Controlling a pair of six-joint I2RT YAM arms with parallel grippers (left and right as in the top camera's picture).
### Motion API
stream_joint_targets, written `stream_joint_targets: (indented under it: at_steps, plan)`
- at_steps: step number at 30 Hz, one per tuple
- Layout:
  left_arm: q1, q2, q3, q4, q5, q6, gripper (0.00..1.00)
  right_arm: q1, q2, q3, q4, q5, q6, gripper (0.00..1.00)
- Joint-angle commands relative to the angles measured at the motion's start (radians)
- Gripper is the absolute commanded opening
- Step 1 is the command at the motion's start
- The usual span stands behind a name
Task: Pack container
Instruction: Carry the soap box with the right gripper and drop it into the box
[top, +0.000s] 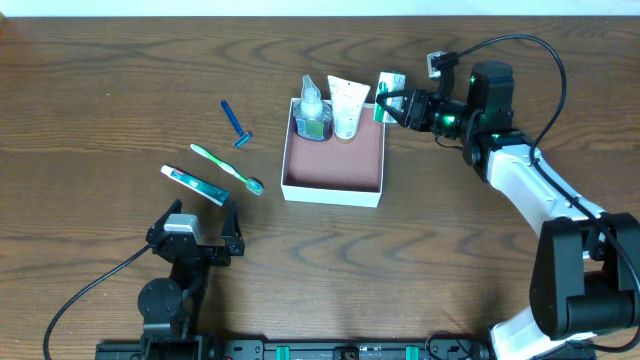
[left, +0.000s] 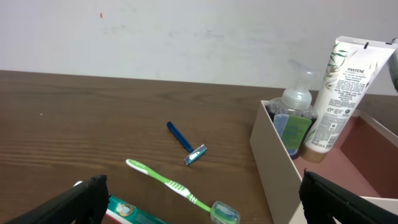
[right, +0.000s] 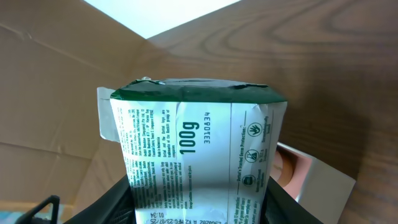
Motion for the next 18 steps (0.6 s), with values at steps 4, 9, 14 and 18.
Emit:
stream_joint_targets:
  at_steps: [4,9,14,18]
  plan:
    - [-0.003,0.000,-0.018,-0.034,0.014,-0.001,0.98,0.016,0.005,0.012,0.021,-0.013,0.131,0.18]
    - [-0.003,0.000,-0.018,-0.034,0.014,-0.001,0.98,0.035,0.005,0.009,0.028,0.018,0.195,0.18]
    - [-0.003,0.000,-0.018,-0.034,0.014,-0.001,0.98,0.055,0.006,0.006,0.028,0.057,0.227,0.22]
    - [-0.003,0.000,-0.018,-0.034,0.014,-0.001,0.98,0.057,0.006,0.002,0.028,0.067,0.248,0.22]
